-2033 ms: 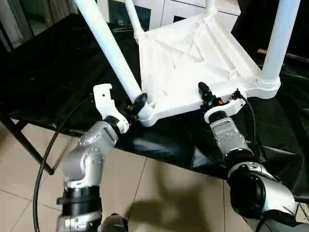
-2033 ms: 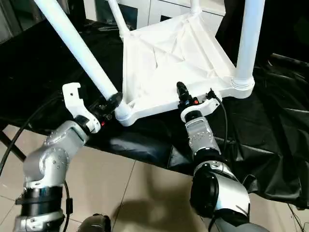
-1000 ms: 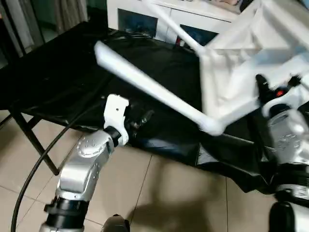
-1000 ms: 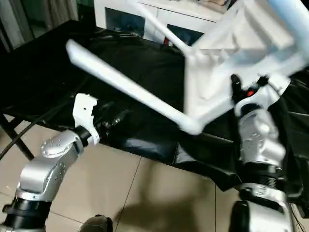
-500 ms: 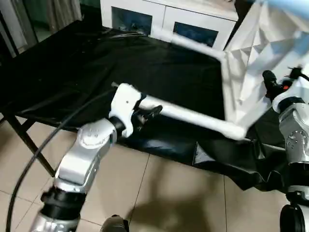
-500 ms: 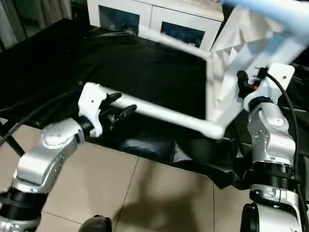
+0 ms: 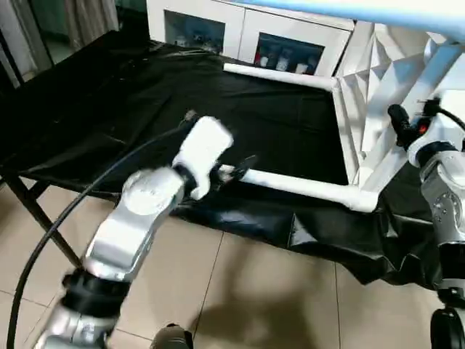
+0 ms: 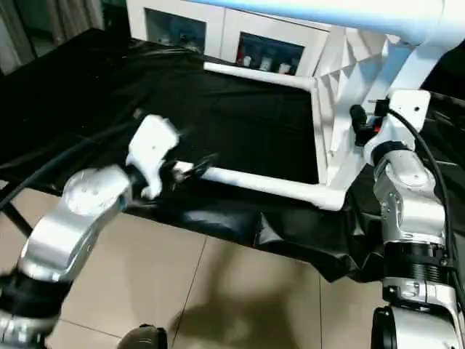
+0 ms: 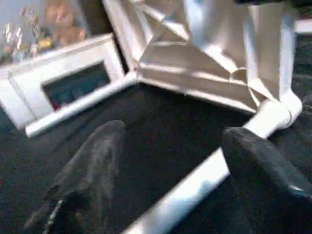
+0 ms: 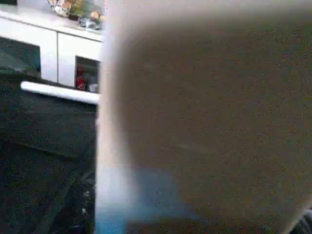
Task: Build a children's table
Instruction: Flip table
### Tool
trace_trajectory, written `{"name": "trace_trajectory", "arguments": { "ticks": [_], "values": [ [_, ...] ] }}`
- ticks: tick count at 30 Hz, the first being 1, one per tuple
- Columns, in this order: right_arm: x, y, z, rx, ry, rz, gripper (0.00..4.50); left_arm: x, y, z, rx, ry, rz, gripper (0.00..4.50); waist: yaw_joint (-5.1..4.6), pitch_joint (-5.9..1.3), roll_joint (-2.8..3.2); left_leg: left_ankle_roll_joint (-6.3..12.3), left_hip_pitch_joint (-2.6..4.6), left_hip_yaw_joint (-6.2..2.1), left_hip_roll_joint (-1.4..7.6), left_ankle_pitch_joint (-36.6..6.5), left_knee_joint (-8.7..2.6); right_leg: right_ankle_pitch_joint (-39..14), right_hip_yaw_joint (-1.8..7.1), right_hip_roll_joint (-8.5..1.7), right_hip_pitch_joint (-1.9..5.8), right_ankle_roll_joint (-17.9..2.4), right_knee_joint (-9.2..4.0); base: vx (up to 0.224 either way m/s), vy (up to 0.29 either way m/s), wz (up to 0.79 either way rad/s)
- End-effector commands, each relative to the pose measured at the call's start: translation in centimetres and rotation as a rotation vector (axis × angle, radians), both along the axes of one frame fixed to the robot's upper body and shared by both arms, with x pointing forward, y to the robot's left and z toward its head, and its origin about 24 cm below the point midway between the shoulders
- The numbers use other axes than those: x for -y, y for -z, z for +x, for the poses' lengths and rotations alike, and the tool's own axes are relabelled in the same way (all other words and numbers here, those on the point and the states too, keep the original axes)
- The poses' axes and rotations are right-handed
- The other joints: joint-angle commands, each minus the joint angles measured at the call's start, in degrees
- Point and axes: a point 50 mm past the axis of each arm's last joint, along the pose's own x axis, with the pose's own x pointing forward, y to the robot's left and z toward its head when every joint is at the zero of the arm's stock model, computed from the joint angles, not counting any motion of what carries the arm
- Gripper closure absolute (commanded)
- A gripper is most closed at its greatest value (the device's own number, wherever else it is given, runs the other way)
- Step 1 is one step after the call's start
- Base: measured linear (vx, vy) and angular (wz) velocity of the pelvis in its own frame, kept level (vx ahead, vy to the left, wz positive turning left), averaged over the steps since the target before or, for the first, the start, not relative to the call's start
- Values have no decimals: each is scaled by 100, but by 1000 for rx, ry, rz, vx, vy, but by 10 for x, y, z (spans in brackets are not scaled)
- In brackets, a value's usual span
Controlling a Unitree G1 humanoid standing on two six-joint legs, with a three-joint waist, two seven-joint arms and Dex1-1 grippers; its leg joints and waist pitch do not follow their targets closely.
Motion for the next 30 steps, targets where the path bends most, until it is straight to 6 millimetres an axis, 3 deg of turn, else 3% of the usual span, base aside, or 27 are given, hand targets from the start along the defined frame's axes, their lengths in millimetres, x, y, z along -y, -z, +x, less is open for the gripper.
{"name": "trace_trajectory", "arguments": {
  "ticks": [1, 3, 10, 16, 24, 30],
  "values": [
    [-8, 4, 2, -12, -14, -31, 177, 9, -9, 2, 72, 26, 46, 58, -22, -491, -41, -252, 298, -172, 299, -922, -372, -168, 163, -283, 99, -812, -413, 0, 0, 0],
    [-13, 9, 3, -3, -10, -10, 154, 13, -18, 5, 137, 37, 81, 53, -50, -501, -55, -252, 264, -185, 290, -892, -376, -146, 155, -289, 130, -815, -397, 0, 0, 0],
    [-21, 26, 4, -15, 24, 39, 97, 25, -48, 8, 410, 47, 211, 2, -73, -519, 16, -279, 309, -189, 302, -941, -365, 53, 151, -287, 112, -908, -371, 0, 0, 0],
    [-23, 38, 8, -48, 51, 40, 97, 32, -71, 2, 565, 98, 211, 2, -76, -519, 21, -357, 314, -187, 303, -999, -373, 145, 142, -283, 116, -1007, -358, 0, 0, 0],
    [-26, 54, 7, -93, 51, 59, 97, 38, -84, -11, 679, 146, 153, 2, -66, -519, -5, -363, 318, -185, 312, -1089, -373, 122, 139, -291, 115, -1039, -349, 0, 0, 0],
    [-28, 55, 10, -93, 38, 52, 144, 37, -117, -19, 885, 108, 96, 0, -54, -514, -20, -323, 314, -177, 310, -1082, -362, 59, 142, -291, 115, -1021, -356, 0, 0, 0]
  ]
}}
